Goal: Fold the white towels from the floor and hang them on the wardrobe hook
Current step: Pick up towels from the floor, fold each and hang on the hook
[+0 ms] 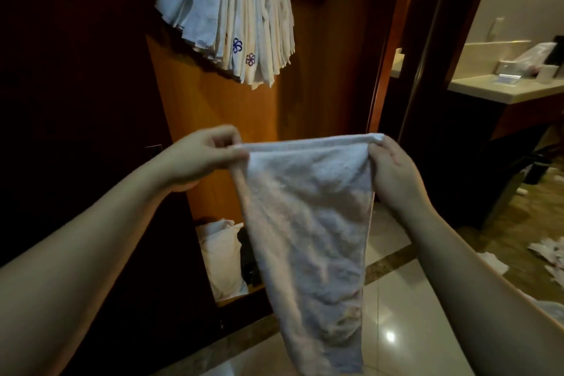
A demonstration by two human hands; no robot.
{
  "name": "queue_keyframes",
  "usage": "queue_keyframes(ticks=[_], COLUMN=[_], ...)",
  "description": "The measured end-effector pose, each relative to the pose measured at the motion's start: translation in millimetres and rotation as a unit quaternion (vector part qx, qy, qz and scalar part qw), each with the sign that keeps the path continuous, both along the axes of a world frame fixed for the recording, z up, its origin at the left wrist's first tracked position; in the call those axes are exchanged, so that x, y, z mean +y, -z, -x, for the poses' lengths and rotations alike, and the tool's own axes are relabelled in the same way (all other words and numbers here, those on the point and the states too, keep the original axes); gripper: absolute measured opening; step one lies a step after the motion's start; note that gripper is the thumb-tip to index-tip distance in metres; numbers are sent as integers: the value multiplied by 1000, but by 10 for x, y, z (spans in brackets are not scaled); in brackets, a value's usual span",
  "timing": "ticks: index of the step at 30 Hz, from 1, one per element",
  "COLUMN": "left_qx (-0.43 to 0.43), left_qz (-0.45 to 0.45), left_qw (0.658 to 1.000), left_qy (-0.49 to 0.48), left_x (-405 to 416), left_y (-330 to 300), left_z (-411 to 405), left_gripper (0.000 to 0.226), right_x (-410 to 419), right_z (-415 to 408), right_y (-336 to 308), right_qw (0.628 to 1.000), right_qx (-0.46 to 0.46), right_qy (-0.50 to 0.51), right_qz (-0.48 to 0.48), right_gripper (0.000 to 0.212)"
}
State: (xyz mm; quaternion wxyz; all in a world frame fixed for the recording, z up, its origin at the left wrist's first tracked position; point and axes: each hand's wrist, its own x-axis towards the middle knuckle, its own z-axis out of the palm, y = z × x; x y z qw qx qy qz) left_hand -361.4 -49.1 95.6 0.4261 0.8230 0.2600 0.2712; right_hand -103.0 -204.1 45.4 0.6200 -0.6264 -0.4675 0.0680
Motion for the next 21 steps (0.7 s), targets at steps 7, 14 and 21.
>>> queue_keyframes(ticks=[7,14,21], left_qx=[-195,-253,-233], left_qz=[263,335,371], left_qw=[941,905,899], left_qy=[80,71,20], left_x=[-187,-207,-337], left_y=[66,146,440], left_z=[-65,-45,-136], left_gripper=[53,33,32], right_x=[-14,-56,-222], right_z=[111,76,46], right_y=[-336,-126,612], right_qw=[997,967,784], right_qx=[43,227,504], right_qy=[-29,-113,-346], right_qz=[-63,-19,114], right_gripper=[24,25,46])
